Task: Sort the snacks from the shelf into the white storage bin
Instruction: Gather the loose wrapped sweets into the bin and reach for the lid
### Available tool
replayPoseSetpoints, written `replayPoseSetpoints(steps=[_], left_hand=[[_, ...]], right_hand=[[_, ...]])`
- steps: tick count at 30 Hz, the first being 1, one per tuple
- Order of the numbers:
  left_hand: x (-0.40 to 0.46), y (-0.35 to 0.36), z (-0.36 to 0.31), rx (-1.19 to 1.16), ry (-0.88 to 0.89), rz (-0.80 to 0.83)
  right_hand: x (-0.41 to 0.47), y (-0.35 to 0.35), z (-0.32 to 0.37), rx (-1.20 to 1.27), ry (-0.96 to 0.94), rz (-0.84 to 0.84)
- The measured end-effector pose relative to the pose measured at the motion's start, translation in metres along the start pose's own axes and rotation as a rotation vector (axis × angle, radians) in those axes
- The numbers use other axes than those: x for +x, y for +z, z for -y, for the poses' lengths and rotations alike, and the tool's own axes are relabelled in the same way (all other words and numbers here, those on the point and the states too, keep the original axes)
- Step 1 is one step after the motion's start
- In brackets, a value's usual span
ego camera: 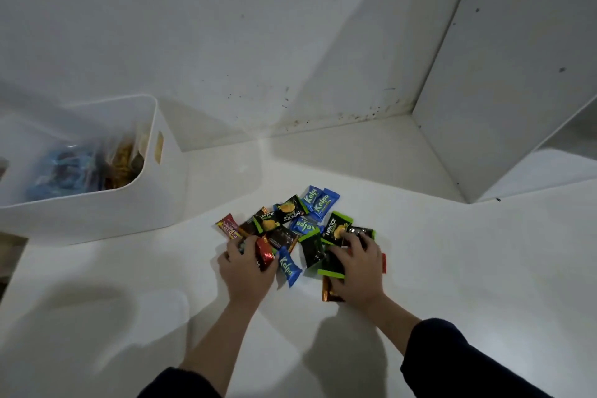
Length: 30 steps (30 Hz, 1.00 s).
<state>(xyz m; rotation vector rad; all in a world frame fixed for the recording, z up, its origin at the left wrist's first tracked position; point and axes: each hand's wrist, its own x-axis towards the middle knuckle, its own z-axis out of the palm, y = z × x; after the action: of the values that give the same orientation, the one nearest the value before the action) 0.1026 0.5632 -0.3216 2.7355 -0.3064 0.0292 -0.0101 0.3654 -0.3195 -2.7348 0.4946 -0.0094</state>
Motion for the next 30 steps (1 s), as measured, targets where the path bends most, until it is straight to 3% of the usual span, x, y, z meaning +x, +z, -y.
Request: replayPoseSetpoints(steps=[6,12,16,25,30], left_hand=[[-0.008,-0.005,-0.009,-0.312,-0.068,0.038],[-0.017,-0.029,-0.005,-0.523,-0.142,0.223],[-0.026,-0.058,0.008,-0.673,-0.179,0.258],[0.009,-0.159,0.053,-0.886,-0.081,0.115],[0.042,-0.229,0.086,-0.955,-0.015,0.045]], right_hand=[[-0.003,-0.003,0.01,-0.06,0.0,0.011],[-0.006,-0.017,0.02,-0.119,0.056,0.066],[-0.004,-0.039,0.039,0.043,0.152,-0.002],[0.017,-0.104,0.175,0.464,0.157,-0.257],[0.049,-0.142,0.271,0.613,-0.041,-0.248]])
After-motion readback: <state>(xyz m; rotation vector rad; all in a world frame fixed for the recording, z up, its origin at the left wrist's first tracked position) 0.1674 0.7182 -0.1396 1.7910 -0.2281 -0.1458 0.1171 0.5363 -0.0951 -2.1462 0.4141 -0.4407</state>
